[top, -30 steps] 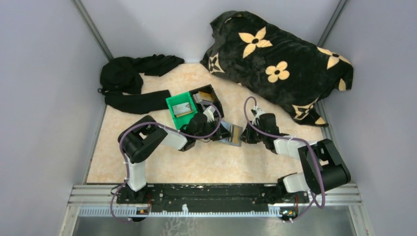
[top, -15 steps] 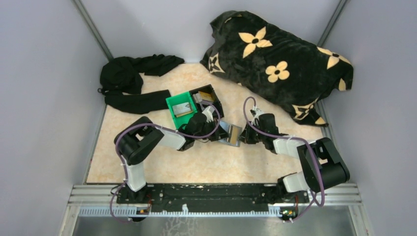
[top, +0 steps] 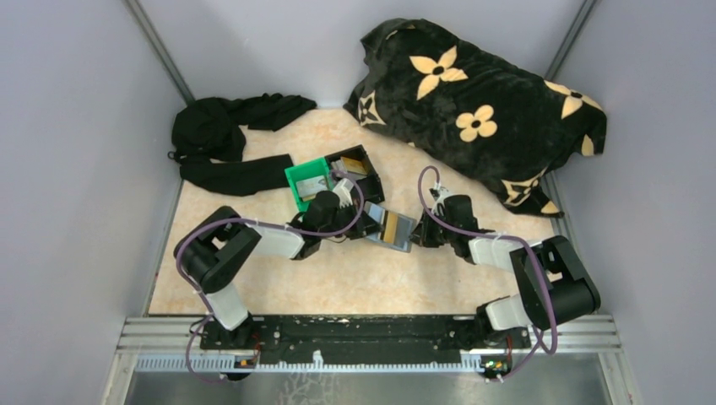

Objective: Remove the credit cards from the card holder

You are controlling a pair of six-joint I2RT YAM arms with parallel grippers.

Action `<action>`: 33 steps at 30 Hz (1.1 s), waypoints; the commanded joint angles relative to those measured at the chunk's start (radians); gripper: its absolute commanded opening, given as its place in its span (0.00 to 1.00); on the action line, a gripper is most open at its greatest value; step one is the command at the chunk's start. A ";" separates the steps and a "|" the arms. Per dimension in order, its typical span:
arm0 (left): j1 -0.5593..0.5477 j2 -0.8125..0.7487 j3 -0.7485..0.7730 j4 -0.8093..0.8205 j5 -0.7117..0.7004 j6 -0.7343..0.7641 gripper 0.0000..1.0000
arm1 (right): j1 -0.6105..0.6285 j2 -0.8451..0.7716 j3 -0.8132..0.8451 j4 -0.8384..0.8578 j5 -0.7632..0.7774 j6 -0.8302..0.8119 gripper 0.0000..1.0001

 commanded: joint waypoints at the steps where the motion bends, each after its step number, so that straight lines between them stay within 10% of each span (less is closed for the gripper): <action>1: 0.015 -0.070 -0.011 -0.004 0.043 0.042 0.00 | -0.008 -0.002 0.003 -0.068 0.026 -0.008 0.00; 11: 0.043 -0.301 0.056 -0.232 0.127 0.290 0.00 | -0.010 -0.016 0.001 -0.052 0.015 -0.027 0.00; 24: 0.220 -0.202 0.073 -0.008 0.707 0.275 0.00 | -0.087 -0.430 0.065 0.038 -0.173 0.085 0.00; 29: 0.214 -0.197 0.093 -0.005 0.824 0.306 0.00 | -0.087 -0.457 0.164 -0.008 -0.265 0.033 0.44; 33: 0.211 -0.179 0.094 0.026 0.878 0.290 0.00 | -0.087 -0.447 0.194 0.028 -0.350 0.029 0.43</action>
